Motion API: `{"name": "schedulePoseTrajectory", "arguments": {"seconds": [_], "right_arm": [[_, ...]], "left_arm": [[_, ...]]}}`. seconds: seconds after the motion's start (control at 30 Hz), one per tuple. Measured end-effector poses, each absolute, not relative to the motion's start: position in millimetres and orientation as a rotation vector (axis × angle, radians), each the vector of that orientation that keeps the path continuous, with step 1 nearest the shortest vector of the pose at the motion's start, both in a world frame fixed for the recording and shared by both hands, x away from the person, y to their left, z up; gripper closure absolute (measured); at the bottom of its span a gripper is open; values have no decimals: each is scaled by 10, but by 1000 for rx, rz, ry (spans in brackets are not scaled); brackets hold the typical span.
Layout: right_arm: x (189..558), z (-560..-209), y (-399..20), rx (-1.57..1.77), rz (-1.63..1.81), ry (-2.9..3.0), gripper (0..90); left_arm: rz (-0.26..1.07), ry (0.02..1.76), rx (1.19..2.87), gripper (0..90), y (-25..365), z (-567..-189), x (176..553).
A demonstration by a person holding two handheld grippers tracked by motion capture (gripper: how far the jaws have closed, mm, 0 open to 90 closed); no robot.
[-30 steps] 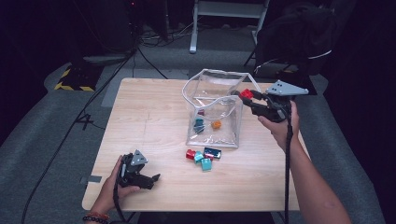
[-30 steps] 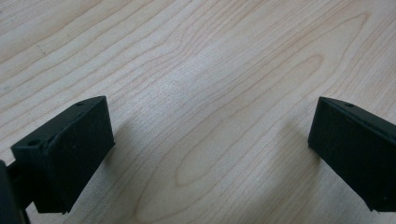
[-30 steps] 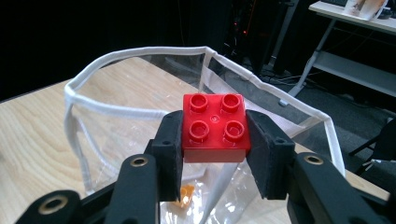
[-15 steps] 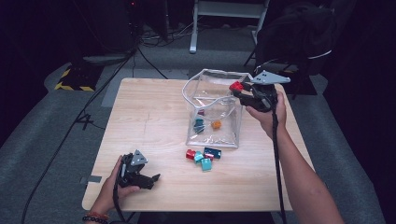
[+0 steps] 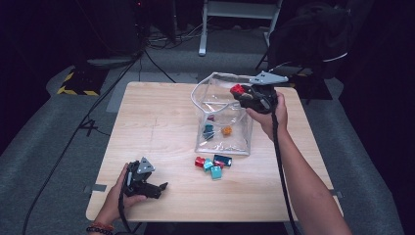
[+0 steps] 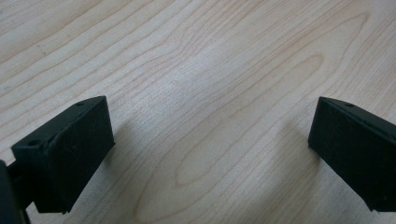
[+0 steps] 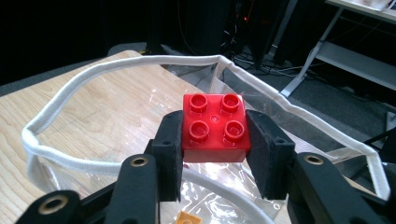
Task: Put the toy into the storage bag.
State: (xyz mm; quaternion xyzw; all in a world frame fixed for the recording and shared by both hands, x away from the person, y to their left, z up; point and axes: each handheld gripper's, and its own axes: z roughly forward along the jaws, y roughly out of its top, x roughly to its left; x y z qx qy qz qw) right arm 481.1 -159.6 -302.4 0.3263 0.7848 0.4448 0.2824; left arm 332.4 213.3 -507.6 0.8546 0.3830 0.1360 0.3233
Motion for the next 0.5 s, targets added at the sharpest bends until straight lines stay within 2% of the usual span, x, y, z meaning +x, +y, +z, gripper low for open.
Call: {"name": "schedulePoseTrajectory", "arguments": {"seconds": [0.5], "right_arm": [[4937, -3126, -1347, 876, 1155, 2138, 590]], "left_arm": [[357, 1004, 2242, 4, 2133, -5076, 3324]]}}
